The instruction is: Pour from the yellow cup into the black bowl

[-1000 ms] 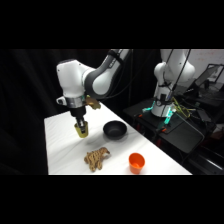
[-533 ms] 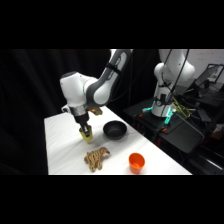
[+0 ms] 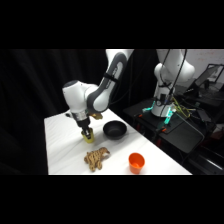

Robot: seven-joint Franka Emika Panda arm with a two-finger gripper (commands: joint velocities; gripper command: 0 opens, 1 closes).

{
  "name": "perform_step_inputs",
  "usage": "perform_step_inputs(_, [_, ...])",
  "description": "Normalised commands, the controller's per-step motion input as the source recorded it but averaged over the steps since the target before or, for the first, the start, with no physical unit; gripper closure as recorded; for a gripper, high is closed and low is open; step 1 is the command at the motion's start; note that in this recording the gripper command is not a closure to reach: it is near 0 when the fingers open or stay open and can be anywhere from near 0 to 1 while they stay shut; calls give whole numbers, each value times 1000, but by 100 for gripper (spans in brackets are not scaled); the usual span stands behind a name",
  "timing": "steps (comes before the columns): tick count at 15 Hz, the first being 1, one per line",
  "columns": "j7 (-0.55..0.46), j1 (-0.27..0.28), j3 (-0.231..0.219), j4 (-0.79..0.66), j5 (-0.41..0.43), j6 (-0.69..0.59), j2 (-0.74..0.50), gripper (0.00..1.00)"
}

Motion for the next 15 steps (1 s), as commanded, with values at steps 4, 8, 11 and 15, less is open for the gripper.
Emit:
perform_step_inputs(4, [38,-11,-17,-30,-47,79,-74,0])
perform_step_inputs(8, [40,12,-4,-126,-62,-26,-192,0])
perform_step_inputs(11, [53,18,6,-136,-51,-89,-243,0])
perform_step_inputs(15, [22,-44,16,-161,22,-267,-496,0])
